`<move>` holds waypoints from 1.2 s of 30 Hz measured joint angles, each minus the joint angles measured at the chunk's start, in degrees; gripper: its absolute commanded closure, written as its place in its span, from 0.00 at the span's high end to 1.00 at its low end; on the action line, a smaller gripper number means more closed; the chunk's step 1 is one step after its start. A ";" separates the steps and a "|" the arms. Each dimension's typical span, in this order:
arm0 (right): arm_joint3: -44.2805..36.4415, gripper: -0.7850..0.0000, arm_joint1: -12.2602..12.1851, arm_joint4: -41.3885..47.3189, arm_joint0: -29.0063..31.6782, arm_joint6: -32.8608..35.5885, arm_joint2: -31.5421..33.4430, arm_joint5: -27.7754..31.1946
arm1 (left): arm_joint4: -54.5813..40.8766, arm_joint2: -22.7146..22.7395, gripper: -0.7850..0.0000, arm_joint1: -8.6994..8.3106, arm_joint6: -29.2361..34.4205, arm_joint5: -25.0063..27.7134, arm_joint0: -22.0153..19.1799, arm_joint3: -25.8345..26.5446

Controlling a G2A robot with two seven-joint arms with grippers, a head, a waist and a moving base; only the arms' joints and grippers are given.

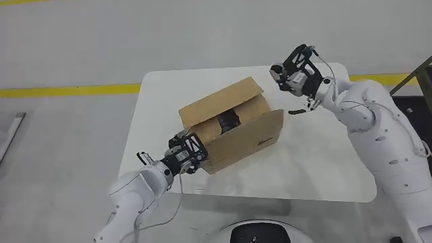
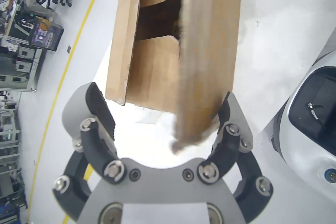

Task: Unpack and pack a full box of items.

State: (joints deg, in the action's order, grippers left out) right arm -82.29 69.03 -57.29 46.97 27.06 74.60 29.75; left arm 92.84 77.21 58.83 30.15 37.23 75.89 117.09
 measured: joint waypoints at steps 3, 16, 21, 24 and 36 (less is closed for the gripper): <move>3.29 0.00 0.00 0.26 1.01 -2.22 0.40 -2.32 | 1.03 -0.25 1.00 0.27 1.24 -3.78 -0.81 -0.48; 8.37 0.00 0.25 0.88 3.01 -4.50 -1.53 -5.47 | 3.81 -6.73 1.00 1.72 5.90 -9.91 -8.00 -5.79; 8.50 0.00 0.12 1.68 3.77 -4.41 -1.16 -5.74 | 7.02 -9.53 1.00 2.35 8.78 -11.52 -10.42 -8.16; 8.59 0.00 0.03 1.77 4.13 -3.84 -1.19 -5.59 | 7.63 -10.50 1.00 2.64 9.65 -11.87 -11.09 -9.33; 8.44 0.00 -0.03 2.82 5.10 -3.85 -1.74 -5.89 | 6.75 -6.01 1.00 2.35 10.20 -12.13 -6.18 -1.39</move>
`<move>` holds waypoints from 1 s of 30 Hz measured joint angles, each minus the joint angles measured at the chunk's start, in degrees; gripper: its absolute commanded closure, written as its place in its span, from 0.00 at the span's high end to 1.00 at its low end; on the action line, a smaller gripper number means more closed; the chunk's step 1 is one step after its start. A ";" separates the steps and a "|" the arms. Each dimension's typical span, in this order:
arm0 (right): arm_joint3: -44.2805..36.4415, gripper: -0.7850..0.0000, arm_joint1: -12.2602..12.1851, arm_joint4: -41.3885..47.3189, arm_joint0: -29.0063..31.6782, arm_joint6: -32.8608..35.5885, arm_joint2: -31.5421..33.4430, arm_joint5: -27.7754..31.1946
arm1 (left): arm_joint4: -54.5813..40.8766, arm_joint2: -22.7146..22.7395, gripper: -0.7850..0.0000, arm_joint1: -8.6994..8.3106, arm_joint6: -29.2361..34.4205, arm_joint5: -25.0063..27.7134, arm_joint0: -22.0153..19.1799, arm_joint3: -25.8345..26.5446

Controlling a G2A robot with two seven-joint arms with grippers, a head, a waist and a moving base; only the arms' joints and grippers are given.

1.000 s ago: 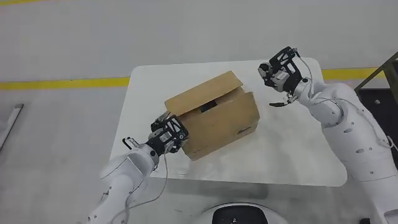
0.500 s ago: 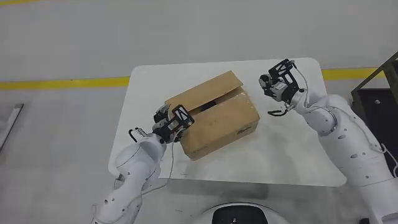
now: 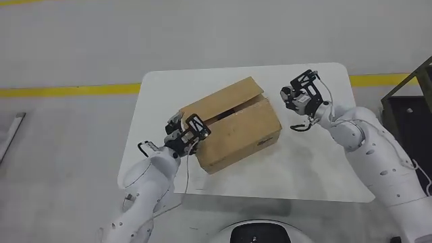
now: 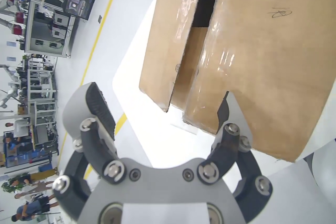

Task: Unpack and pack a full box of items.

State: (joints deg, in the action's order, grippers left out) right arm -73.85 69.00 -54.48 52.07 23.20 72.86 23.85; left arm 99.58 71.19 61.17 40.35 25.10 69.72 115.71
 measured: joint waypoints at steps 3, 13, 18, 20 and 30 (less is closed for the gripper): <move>0.09 0.00 -0.07 0.05 0.18 0.01 0.06 0.06 | -1.81 3.97 1.00 -0.45 0.41 0.39 4.11 4.08; 0.33 0.00 -0.19 0.03 0.50 0.26 -0.35 0.37 | -7.59 15.92 0.00 -1.18 -1.70 -1.90 18.58 5.99; 0.15 0.00 -0.31 -0.46 0.76 -0.31 -0.32 0.44 | -9.07 15.32 0.00 -1.28 -2.70 2.11 19.68 2.93; -0.11 0.00 -0.37 -0.83 1.03 -0.50 -0.30 0.48 | -8.98 15.24 0.00 -1.29 -2.65 2.39 19.60 2.87; 1.68 0.00 -0.07 -0.19 2.57 -2.26 -2.83 2.68 | -7.70 13.30 0.00 -1.19 -4.26 2.74 18.98 0.47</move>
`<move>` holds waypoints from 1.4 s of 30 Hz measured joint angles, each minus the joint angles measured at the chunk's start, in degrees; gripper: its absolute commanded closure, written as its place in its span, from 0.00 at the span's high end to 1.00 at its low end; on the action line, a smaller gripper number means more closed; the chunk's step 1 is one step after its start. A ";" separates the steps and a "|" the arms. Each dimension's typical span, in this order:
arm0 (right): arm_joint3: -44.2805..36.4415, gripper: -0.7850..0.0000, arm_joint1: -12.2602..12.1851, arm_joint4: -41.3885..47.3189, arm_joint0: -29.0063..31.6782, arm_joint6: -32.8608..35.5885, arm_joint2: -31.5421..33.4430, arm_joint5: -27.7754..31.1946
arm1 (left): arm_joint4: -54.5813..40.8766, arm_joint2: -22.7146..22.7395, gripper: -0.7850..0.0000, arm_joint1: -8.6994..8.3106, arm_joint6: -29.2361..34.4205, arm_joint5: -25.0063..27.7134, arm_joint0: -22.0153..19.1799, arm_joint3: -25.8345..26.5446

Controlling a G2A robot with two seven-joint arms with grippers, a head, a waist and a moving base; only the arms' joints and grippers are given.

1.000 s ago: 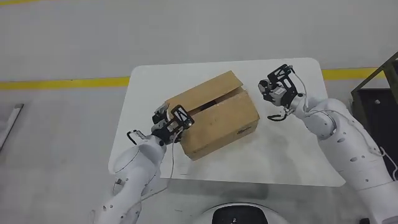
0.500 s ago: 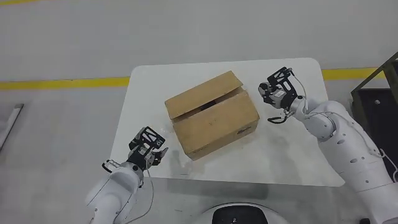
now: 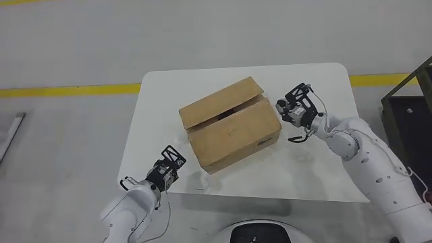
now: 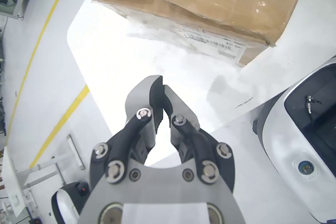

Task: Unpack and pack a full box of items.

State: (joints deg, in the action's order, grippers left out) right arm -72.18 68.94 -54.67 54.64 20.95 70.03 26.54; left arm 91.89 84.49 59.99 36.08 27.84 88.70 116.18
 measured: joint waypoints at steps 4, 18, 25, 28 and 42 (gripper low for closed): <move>0.65 0.00 0.19 0.52 0.54 -0.90 -0.89 0.15 | -0.49 -3.18 0.00 0.30 -0.47 1.51 -2.88 -3.81; -1.35 0.00 -0.31 1.94 4.43 -0.31 -1.35 5.74 | -3.40 -9.09 0.00 1.19 0.51 2.59 -9.73 -10.86; -4.18 0.00 -0.76 2.63 6.71 0.79 -0.84 7.11 | -3.72 -9.55 0.00 1.25 -1.53 3.01 -10.60 -10.39; -6.09 0.00 -1.09 2.94 7.94 1.52 -0.03 7.31 | -4.21 -9.94 0.00 1.26 -2.88 4.36 -11.10 -9.77; -15.12 0.00 -3.61 3.65 17.99 5.31 8.50 8.51 | 0.77 -13.61 1.00 1.03 -8.95 11.16 -13.26 -8.95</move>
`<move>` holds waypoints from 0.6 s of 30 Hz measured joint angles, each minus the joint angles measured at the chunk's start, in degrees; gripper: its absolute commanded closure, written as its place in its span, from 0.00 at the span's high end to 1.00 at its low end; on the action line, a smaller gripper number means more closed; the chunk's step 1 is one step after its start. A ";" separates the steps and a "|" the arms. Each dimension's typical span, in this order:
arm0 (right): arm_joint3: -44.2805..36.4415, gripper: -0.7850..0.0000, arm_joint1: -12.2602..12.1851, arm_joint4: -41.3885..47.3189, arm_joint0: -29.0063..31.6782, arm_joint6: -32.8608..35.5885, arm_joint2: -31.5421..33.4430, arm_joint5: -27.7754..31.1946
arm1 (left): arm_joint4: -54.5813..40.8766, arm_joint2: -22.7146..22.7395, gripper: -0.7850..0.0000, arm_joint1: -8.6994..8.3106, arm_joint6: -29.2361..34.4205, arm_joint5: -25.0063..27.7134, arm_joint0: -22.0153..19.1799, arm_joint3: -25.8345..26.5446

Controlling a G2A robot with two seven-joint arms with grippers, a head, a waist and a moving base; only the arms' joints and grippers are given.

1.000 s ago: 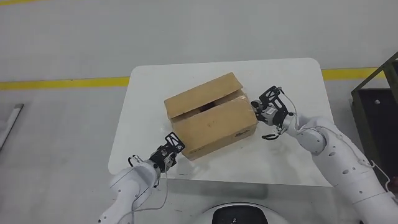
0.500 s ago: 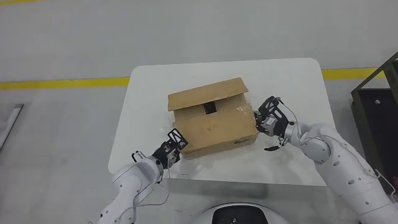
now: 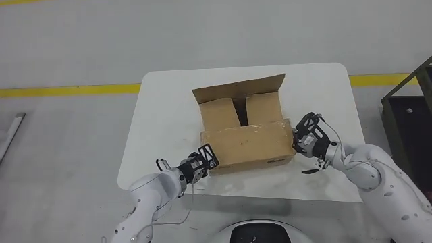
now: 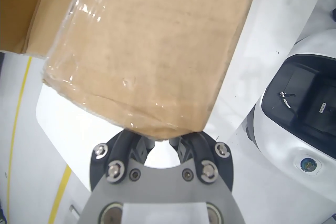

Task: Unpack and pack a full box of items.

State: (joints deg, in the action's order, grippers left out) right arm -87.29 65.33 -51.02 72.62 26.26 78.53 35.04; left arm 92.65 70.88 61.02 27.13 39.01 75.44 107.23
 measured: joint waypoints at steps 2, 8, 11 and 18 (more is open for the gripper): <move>-0.94 0.25 -0.28 0.32 1.05 0.28 1.15 0.04 | -0.21 0.28 1.00 -0.01 0.88 -0.57 0.12 -0.10; -3.79 0.77 -0.99 1.46 2.52 0.13 5.04 -1.64 | -1.64 2.51 1.00 -0.25 1.68 -1.72 1.12 0.21; -5.07 0.49 -1.34 1.56 3.15 -1.36 8.09 -3.97 | -2.12 3.84 1.00 -0.41 2.07 -2.34 2.10 0.89; -7.79 0.09 -1.97 -0.19 0.94 -4.12 13.85 -9.71 | -3.80 7.57 1.00 -0.90 3.12 -3.30 5.51 3.31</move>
State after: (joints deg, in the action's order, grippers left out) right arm -95.08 63.36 -51.21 73.56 22.14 92.38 25.33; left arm 88.86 78.45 60.12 30.25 35.70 80.95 110.54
